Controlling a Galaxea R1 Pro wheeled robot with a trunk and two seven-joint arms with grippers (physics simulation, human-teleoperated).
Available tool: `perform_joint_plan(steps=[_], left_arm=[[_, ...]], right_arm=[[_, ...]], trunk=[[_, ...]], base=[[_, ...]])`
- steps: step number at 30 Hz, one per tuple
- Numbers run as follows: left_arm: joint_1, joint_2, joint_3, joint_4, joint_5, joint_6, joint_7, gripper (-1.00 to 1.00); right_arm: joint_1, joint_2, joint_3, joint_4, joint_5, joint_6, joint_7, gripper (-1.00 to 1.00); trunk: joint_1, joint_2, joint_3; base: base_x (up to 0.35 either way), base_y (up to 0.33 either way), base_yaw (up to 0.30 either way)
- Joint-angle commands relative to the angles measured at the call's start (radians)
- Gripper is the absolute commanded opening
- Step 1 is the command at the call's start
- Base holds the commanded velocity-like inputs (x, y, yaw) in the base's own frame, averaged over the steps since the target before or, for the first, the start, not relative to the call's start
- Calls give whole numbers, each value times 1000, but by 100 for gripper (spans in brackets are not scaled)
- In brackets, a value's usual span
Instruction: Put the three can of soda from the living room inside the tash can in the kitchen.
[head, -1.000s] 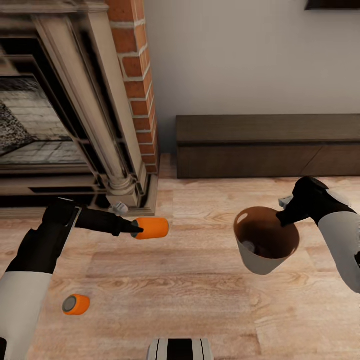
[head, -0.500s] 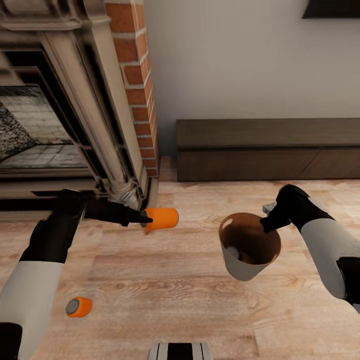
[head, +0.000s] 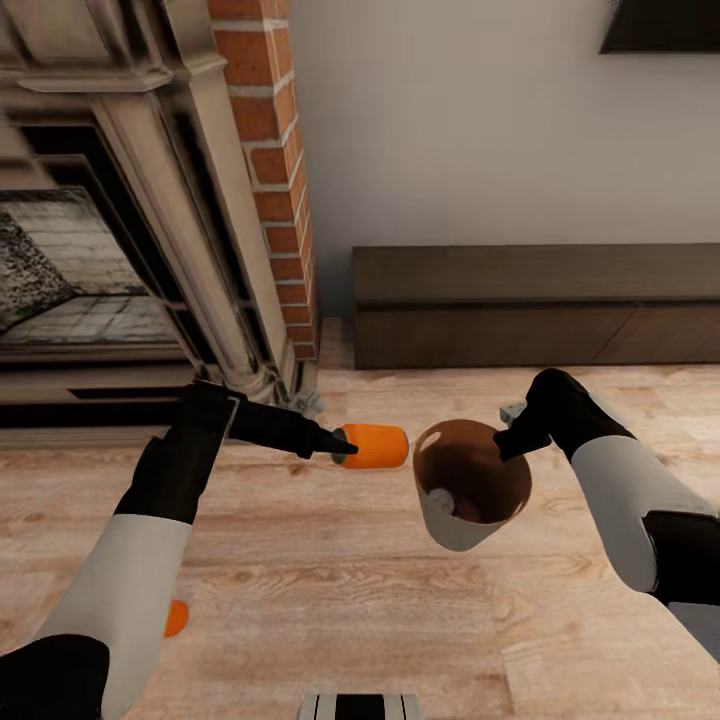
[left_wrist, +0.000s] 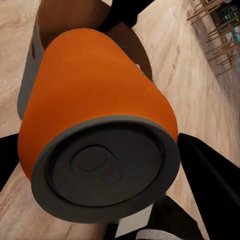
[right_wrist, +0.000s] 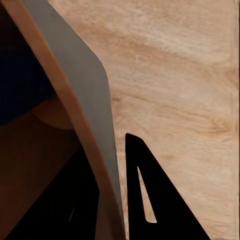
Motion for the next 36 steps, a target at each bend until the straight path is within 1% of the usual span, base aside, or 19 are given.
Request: perform_joint_plan(steps=[1, 2, 3, 4, 9, 11, 14, 15, 19, 25, 29, 33, 36], left_arm=[[-6, -12, -1, -2, -6, 0, -1, -100], [-18, -23, -1, -2, -10, 0, -1, -100], [-24, -28, -1, -1, -12, 0, -1, -100], [-36, -38, -2, 0, -15, 0, -1, -100], [-47, -49, -4, 0, -18, 0, -1, -100], [-50, -57, -4, 0, -18, 0, -1, -100], [-50, -67, -9, 0, -19, 0, -1, -100], [-50, -70, -18, 3, -19, 0, -1, -100], [-50, -73, -29, 7, -19, 0, -1, -100], [-49, -73, -32, 11, -19, 0, 0, -100], [-49, -74, -32, 11, -19, 0, 28, -100], [-49, -77, -33, 16, -19, 0, 49, -100], [-49, -86, -34, 48, -18, 0, 88, -100]], right_arm=[[0, 12, -12, 3, -15, 10, -21, -100], [0, 25, -23, 5, -16, 10, -41, -100], [0, 30, -29, 5, -16, 10, -49, -100], [0, 45, -45, 7, -16, 10, -69, -100], [1, 73, -60, 10, -16, 10, -100, -100], [3, 90, -63, 11, -17, 10, -107, -100], [4, 100, -64, 11, -16, 10, -110, -100], [4, 104, -65, 11, -16, 10, -111, -100], [4, 108, -64, 11, -17, 10, -112, -100], [5, 122, -64, 8, -16, 10, -115, -100], [5, 129, -63, 4, -16, 10, -115, -100], [5, 144, -62, -2, -15, 10, -115, -100], [5, 154, -60, -4, -15, 10, -115, -100]], trunk=[[-4, 7, 3], [-8, 14, 6], [-12, 21, 10], [-15, 28, 13], [-35, 63, 28], [-42, 77, 35], [-54, 98, 44], [-58, 105, 47], [-73, 133, 60], [-73, 133, 60], [-73, 133, 60], [-73, 133, 60], [-73, 133, 60]], base=[[0, 0, 0], [0, 0, 0], [0, 0, 0], [0, 0, 0], [0, 0, 0], [0, 0, 0], [0, 0, 0], [0, 0, 0], [0, 0, 0], [0, 0, 0], [0, 0, 0], [0, 0, 0], [0, 0, 0]])
